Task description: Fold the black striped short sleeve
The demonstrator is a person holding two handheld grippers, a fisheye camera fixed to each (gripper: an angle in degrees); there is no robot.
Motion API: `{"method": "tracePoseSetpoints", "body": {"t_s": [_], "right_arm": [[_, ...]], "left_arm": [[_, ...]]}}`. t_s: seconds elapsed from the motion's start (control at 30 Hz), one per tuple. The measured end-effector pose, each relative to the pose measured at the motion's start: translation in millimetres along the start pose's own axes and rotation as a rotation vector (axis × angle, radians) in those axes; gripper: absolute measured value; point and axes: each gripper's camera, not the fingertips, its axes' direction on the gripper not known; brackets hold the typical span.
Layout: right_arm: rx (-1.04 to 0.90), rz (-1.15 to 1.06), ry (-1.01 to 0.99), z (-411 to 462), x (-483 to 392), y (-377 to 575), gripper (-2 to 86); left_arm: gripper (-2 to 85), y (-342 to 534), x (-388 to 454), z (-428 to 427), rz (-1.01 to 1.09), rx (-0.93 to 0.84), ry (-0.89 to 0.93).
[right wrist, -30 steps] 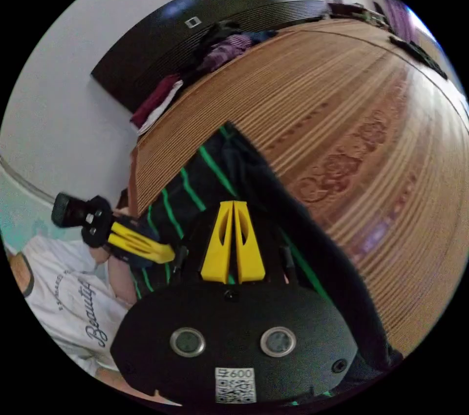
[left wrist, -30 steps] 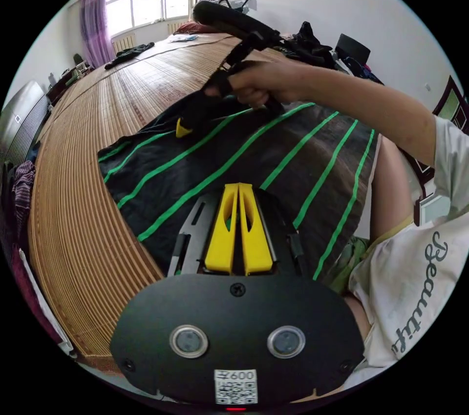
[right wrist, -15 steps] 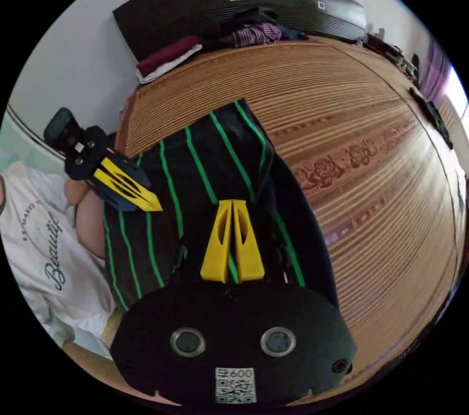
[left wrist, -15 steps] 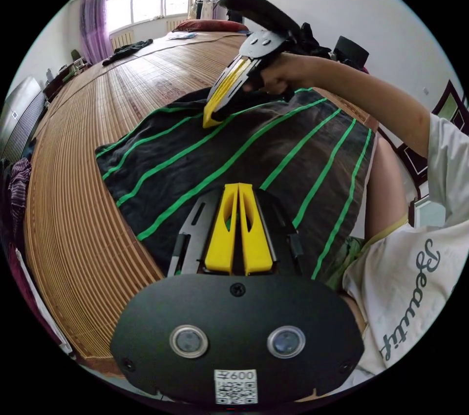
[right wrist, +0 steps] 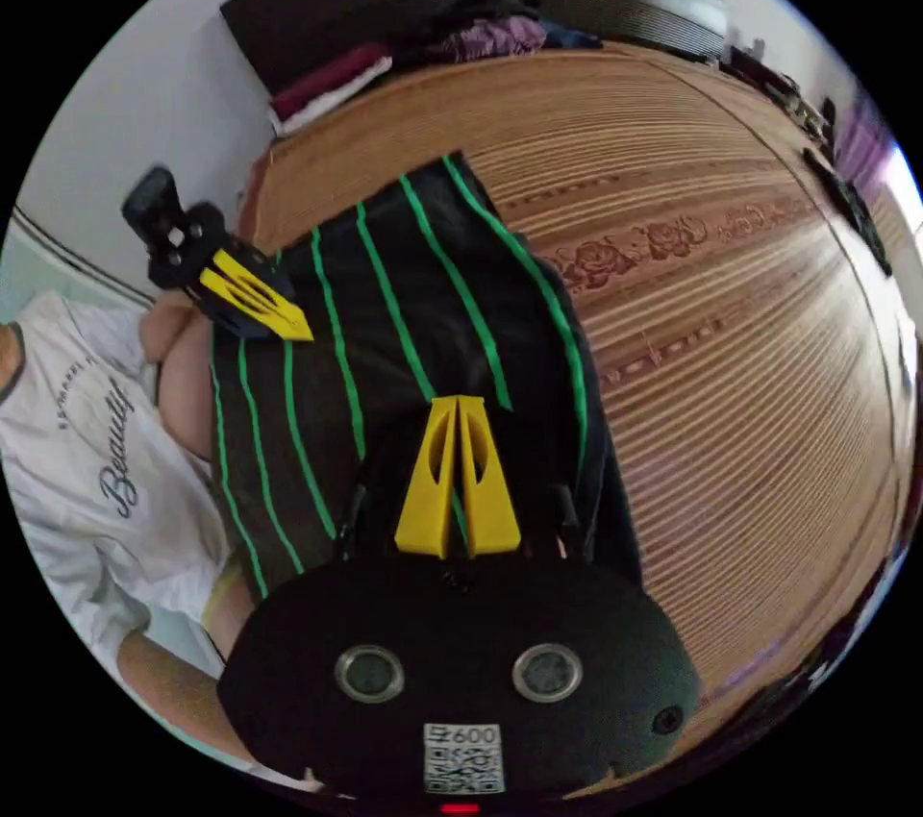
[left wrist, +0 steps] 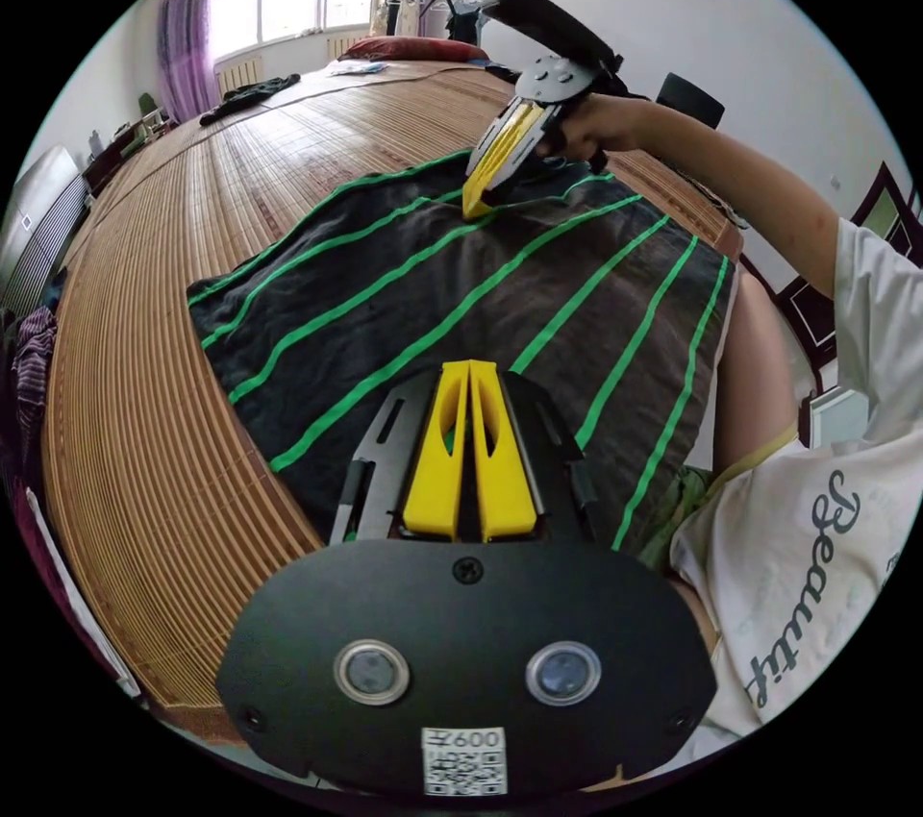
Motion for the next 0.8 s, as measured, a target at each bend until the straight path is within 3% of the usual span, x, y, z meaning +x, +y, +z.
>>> {"method": "tracePoseSetpoints", "body": {"t_s": [0.1,0.13,0.2,0.27,0.37,0.43,0.47,0.53,0.6,0.63,0.7,0.73,0.8], "right_arm": [[0.235,0.513,0.353,-55,76,40,-0.9],[0.272,0.552,0.39,-67,81,50,-0.9],[0.421,0.391,0.273,-109,72,77,-0.9],[0.397,0.229,0.079,-127,67,90,-0.8],[0.106,0.095,-0.191,-120,71,103,-0.8],[-0.045,0.071,-0.163,-108,73,113,-0.8],[-0.089,0.138,-0.017,-105,86,121,-0.8],[0.008,0.316,0.016,-126,127,140,-0.8],[0.237,0.818,0.397,-183,173,192,-0.8],[0.323,0.877,0.446,-198,171,207,-0.8],[0.591,0.771,0.283,-229,159,238,-0.8],[0.587,0.719,0.207,-230,159,239,-0.8],[0.389,0.547,0.025,-215,154,224,-0.8]], "left_arm": [[0.1,2,-7,2,0.005,-0.001,-0.006],[0.1,3,-9,2,0.004,-0.001,-0.004],[0.0,6,-17,3,0.0,0.001,0.003],[0.0,7,-23,5,-0.003,-0.001,0.009],[-0.1,11,-34,7,-0.011,0.0,0.027],[-0.1,14,-39,8,-0.012,0.0,0.029],[-0.1,16,-42,9,-0.011,0.001,0.026],[-0.1,19,-44,10,-0.005,0.001,0.015],[-0.1,23,-48,13,0.001,0.002,0.004],[-0.1,24,-49,13,0.001,0.003,0.003],[-0.1,28,-56,16,-0.002,0.003,0.009],[0.0,29,-58,17,-0.004,0.002,0.014],[0.0,34,-69,20,-0.017,0.001,0.043]]}}
